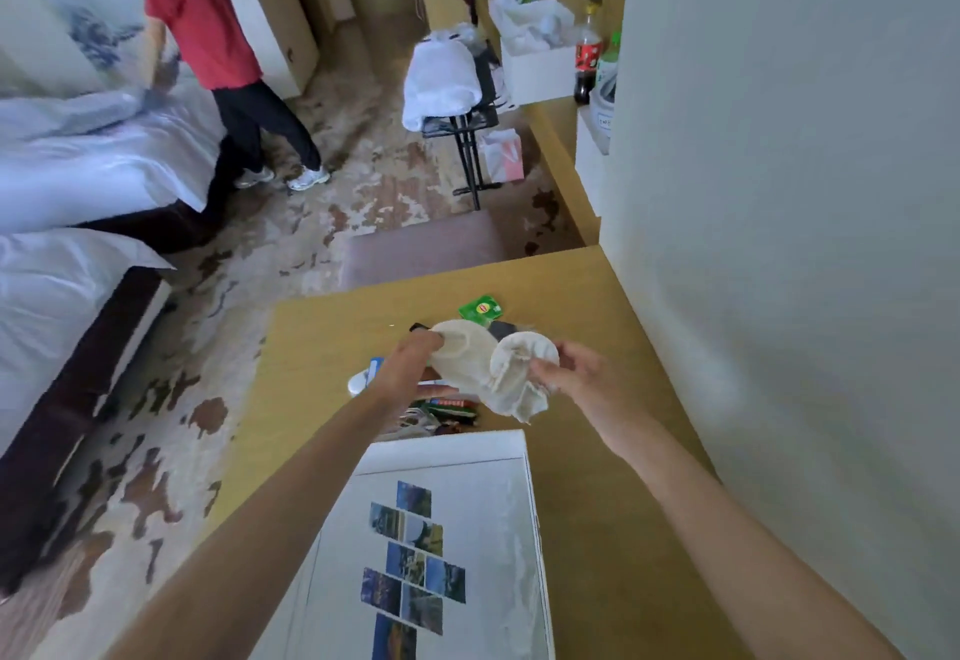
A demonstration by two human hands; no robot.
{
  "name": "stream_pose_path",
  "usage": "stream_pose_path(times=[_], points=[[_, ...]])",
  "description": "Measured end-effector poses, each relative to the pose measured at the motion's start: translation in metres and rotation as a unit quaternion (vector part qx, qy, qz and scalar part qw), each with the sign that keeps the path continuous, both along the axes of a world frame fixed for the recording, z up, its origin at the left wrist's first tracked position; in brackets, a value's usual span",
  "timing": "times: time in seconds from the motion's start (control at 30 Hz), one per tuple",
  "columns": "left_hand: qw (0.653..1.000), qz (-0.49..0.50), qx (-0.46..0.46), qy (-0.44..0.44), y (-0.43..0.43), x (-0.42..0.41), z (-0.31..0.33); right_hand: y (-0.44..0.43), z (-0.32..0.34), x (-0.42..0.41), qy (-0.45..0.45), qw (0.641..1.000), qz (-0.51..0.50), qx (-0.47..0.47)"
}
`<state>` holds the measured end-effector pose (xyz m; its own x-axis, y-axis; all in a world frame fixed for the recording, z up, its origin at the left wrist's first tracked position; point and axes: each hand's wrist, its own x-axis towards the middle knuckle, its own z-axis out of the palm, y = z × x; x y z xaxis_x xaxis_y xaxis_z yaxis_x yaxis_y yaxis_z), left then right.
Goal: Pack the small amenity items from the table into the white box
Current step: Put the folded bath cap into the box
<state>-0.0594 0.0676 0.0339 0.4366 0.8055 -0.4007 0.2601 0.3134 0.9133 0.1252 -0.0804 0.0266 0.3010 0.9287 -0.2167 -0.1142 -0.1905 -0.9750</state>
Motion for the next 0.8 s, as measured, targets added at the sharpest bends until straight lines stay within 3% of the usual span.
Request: stream_pose_path(times=[0.13,0.3,0.5,0.67,0.8], points=[[0.988,0.057,-0.075,-0.122,-0.026,-0.038,0.028,0.026,0.018,-0.030,0.155,0.977,0.148,0.011],[0.996,0.077,-0.003,-0.036,-0.053,-0.090,0.034,0.045,0.021,-0.076,0.208,0.958,0.197,-0.017],[0.990,0.137,0.020,-0.003,-0.073,-0.154,0.022,0.055,0.010,-0.125,0.237,0.937,0.250,-0.061],[0.993,0.119,0.017,-0.008,-0.082,-0.193,0.002,0.056,0.001,-0.168,0.200,0.926,0.309,-0.088],[0.994,0.103,0.015,-0.028,-0.073,-0.212,-0.016,0.058,-0.007,-0.193,0.049,0.951,0.285,-0.107]])
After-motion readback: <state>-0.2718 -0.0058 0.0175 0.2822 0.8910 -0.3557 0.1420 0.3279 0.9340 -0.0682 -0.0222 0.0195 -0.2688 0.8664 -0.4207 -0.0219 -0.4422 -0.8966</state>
